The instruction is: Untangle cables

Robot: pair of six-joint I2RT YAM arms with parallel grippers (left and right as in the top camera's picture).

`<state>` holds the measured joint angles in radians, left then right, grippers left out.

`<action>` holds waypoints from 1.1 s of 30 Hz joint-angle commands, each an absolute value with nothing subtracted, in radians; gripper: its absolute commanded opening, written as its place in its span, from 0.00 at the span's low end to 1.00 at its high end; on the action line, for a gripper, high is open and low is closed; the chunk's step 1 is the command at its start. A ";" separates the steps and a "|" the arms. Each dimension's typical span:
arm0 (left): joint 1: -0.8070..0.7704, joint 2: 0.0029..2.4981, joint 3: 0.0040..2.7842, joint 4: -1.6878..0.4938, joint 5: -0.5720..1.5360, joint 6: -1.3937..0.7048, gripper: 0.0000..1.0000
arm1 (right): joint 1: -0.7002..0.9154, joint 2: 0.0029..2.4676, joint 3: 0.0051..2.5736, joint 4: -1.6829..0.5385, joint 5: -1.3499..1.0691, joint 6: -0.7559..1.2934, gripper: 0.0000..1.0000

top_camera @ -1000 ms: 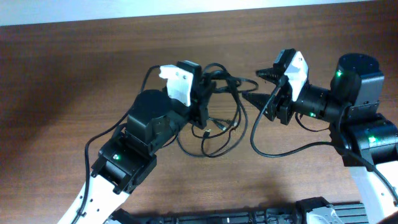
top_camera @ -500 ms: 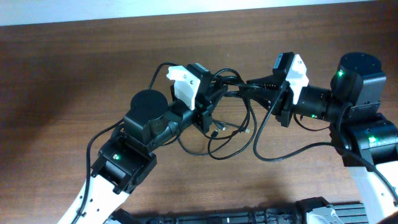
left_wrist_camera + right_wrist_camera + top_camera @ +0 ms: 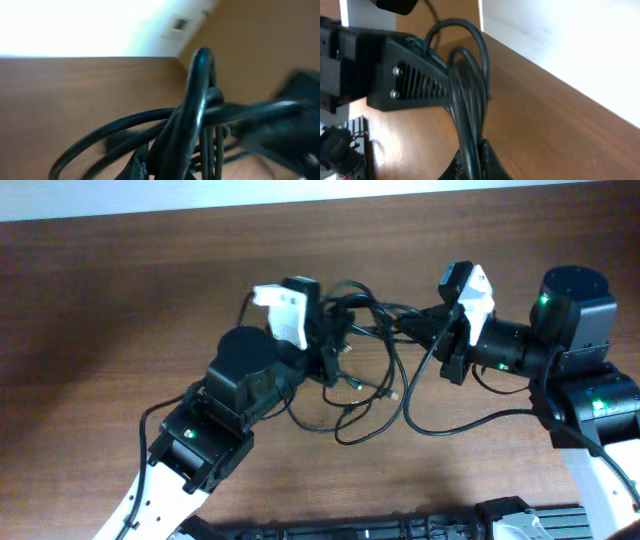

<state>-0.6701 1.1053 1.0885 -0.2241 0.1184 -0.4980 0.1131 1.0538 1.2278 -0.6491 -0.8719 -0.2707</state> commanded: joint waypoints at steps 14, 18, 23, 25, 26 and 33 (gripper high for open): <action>-0.652 1.083 1.106 -0.226 -0.202 -0.745 0.00 | 0.111 1.011 1.238 -0.727 -0.556 -0.089 0.11; -0.652 1.083 1.106 -0.227 -0.202 -0.633 0.00 | 0.111 1.010 1.238 -0.727 -0.557 -0.088 0.22; -0.652 1.083 1.106 -0.225 -0.126 -0.548 0.00 | 0.111 1.010 1.238 -0.725 -0.594 -0.089 0.70; -0.652 1.084 1.106 -0.221 -0.047 -0.547 0.00 | 0.111 1.010 1.238 -0.723 -0.594 -0.089 0.78; -0.652 1.084 1.106 -0.221 -0.015 -0.548 0.00 | 0.111 1.011 1.238 -0.719 -0.594 -0.089 0.79; -0.652 1.084 1.106 -0.218 0.214 -0.548 0.00 | 0.111 1.011 1.238 -0.668 -0.593 -0.088 0.96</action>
<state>-0.6540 1.1053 1.0889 -0.2306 0.0563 -0.5671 0.1123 1.0237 1.2278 -0.6849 -0.5842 -0.0860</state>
